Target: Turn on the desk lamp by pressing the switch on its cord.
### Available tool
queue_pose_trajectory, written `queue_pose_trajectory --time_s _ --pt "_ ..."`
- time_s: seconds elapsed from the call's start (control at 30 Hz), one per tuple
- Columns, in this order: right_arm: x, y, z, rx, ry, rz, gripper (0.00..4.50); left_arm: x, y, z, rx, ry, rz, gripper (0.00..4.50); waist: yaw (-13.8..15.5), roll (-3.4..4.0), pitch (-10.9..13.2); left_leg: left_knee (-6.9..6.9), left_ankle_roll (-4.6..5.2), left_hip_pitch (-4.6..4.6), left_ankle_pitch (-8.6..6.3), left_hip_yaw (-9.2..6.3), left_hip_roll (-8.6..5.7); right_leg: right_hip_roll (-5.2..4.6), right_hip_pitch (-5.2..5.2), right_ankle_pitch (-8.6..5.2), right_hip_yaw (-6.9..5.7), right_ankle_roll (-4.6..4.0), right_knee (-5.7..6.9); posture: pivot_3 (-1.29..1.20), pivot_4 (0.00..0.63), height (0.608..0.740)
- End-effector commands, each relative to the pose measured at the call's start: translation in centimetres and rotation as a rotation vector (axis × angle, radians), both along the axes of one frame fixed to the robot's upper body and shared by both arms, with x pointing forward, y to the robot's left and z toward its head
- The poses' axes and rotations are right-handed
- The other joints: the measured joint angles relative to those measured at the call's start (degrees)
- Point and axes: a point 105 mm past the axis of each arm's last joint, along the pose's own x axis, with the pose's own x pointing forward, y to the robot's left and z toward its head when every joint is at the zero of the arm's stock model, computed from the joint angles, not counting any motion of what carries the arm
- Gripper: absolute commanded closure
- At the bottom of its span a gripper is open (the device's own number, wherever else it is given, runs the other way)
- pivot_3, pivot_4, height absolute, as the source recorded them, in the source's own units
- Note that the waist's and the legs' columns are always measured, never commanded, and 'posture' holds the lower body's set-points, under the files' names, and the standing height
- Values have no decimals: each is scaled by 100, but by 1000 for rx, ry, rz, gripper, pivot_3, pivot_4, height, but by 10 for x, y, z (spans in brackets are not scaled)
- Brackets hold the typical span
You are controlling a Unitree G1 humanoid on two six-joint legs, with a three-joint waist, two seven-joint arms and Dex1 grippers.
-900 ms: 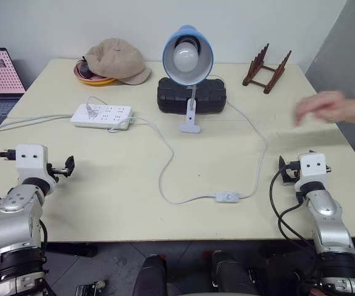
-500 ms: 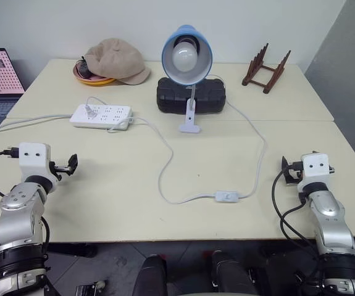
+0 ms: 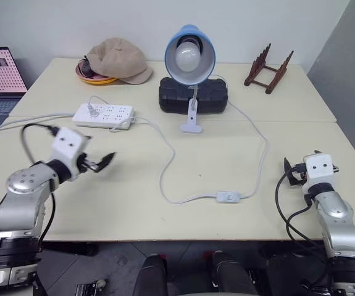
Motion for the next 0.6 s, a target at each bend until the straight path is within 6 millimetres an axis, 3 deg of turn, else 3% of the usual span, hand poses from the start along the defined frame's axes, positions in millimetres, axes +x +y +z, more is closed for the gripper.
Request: queue_pose_trajectory --time_s 0.03,0.17,0.37,0.47,0.6 --pt "2 0 13 -8 -49 5 0 -16 -49 3 70 -1 -276 50 -6 1 0 0 0 0 0 2 0 0 0 0 2 0 0 0 150 740" --pt "-4 6 13 -7 -52 18 0 -24 -107 -18 144 24 -576 50 -23 5 -1 -3 1 3 0 -1 2 6 -2 0 1 1 4 0 150 740" --pt "-16 2 14 -10 -59 -10 0 -20 -136 -37 237 -12 -751 50 -30 10 -3 1 1 -2 0 1 -2 6 -1 4 5 8 1 0 150 740" --pt "-29 17 24 56 -37 113 0 -6 -127 -21 167 -21 -688 50 -25 12 -3 1 2 -3 0 -5 -1 8 -3 3 1 7 6 0 150 740" --pt "-66 68 30 -22 176 588 0 -1 -93 -1 106 -19 -587 50 -78 25 0 2 2 -4 0 -6 2 11 -5 3 4 9 7 0 150 740"
